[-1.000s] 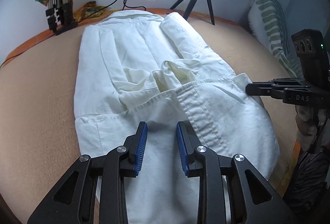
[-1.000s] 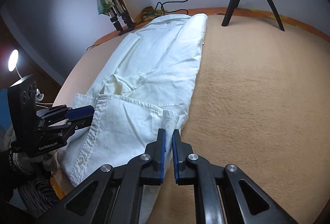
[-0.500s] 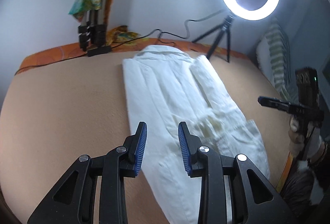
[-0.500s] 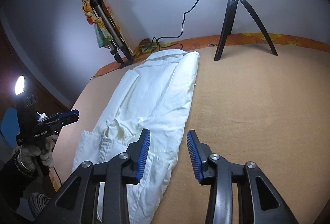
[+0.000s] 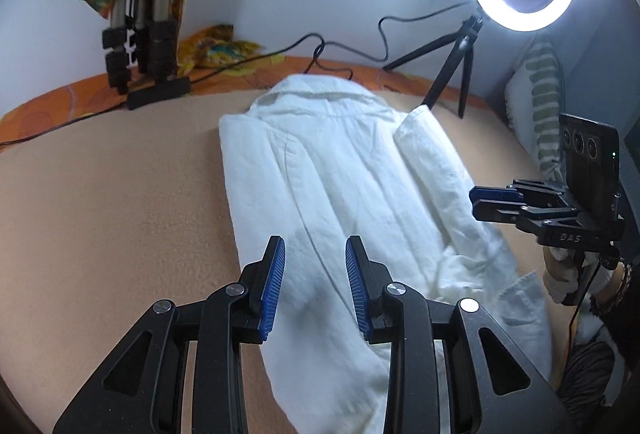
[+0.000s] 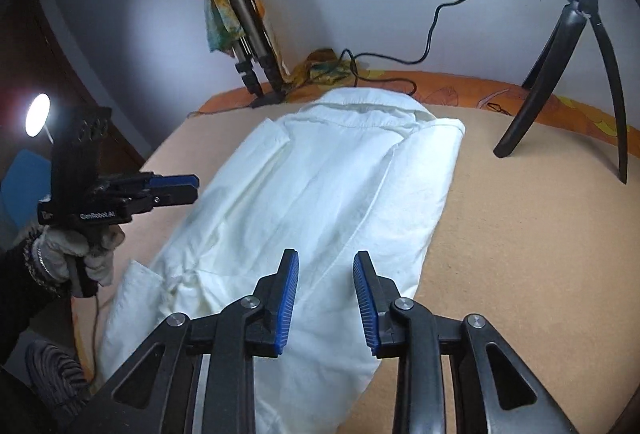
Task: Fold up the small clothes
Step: 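Fold the hem toward the collar with both grippers and release, then grasp the shirt collar with both grippers and lift it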
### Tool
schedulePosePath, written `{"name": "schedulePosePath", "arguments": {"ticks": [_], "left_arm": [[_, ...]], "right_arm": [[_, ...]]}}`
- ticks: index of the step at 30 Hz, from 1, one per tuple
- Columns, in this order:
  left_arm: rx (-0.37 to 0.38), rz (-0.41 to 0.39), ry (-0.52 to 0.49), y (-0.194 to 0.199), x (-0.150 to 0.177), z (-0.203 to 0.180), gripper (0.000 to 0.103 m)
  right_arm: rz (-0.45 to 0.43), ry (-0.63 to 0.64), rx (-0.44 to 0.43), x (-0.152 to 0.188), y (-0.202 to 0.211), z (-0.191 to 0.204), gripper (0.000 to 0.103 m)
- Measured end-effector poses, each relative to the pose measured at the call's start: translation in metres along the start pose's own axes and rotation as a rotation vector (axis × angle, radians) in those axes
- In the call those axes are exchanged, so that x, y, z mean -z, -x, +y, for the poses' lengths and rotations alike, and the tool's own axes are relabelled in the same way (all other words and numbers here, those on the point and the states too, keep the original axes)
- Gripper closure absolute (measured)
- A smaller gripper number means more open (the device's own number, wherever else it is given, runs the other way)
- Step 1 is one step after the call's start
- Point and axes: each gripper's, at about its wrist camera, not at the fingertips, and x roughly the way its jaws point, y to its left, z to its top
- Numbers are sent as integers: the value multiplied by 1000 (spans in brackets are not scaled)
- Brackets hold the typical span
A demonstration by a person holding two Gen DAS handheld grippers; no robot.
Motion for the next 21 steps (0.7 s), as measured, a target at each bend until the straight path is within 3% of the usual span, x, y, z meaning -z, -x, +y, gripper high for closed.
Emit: {"name": "schedulePosePath", "arguments": {"ticks": [3, 5, 8, 9, 10, 12, 18, 21], "left_arm": [[-52, 6, -13, -17, -2, 8, 73], [-72, -14, -19, -21, -4, 15, 73], [-107, -40, -3, -21, -13, 25, 73], [-106, -52, 15, -21, -18, 30, 72], [-104, -61, 37, -21, -22, 35, 60], [-95, -85, 70, -23, -29, 44, 49], [-1, -62, 132, -45, -48, 58, 49], [46, -94, 142, -52, -54, 64, 49]], "right_arm": [[17, -56, 78, -2, -16, -21, 80], [5, -86, 83, -6, -15, -35, 81], [-4, -89, 116, -14, -12, -48, 76], [-15, -104, 109, -17, -10, -53, 72], [-33, -128, 95, -20, -5, -60, 70], [-62, -169, 51, -26, -2, -74, 59], [-58, -218, -62, -42, -19, -98, 56], [-65, -243, -98, -45, -30, -104, 56]]}}
